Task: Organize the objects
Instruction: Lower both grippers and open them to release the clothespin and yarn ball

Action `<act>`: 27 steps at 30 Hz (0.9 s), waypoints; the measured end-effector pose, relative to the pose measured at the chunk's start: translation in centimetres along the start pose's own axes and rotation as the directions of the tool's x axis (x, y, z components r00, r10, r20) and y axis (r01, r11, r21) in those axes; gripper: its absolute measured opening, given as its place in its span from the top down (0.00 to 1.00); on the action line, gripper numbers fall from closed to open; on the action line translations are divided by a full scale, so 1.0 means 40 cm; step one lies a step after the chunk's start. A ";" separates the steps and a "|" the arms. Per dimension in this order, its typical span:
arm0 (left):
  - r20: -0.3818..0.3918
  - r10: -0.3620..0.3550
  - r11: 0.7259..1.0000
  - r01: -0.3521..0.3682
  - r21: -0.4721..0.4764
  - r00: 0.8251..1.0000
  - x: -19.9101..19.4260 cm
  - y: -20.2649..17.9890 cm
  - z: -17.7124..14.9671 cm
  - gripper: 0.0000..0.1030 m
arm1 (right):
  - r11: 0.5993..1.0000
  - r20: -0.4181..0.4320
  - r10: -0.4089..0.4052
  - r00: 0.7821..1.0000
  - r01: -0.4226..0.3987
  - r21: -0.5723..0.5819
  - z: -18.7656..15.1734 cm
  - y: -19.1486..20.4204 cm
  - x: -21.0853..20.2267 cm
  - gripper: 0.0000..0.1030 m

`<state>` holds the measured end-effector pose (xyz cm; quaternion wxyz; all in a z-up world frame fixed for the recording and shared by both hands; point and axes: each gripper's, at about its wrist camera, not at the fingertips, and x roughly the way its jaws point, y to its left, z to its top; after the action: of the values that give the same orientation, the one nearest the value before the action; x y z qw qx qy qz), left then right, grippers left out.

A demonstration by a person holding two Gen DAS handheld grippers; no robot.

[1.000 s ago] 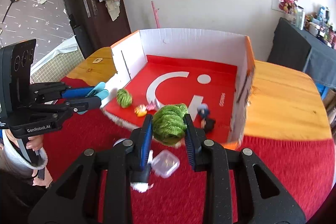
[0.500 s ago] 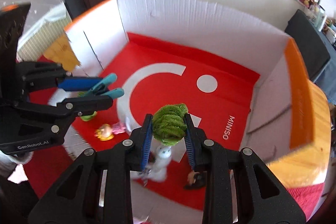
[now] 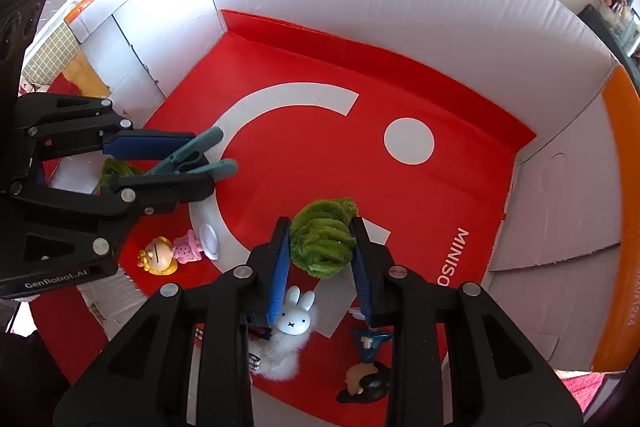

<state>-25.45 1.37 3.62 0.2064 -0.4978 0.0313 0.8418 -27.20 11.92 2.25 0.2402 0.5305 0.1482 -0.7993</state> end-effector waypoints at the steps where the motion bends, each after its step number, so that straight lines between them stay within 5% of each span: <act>1: -0.005 0.001 1.000 -0.001 0.001 1.000 0.003 -0.001 -0.001 0.74 | 1.000 -0.002 -0.001 1.000 0.001 -0.004 -0.001 0.000 -0.001 0.74; 27: -0.001 0.035 0.999 -0.035 0.027 0.999 0.016 -0.018 0.002 0.72 | 1.000 -0.002 -0.016 1.000 0.016 -0.010 -0.016 0.012 -0.010 0.73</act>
<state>-25.52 2.25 3.22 0.1986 -0.4951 0.0516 0.8443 -26.32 11.92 2.39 0.2363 0.5287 0.1565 -0.8001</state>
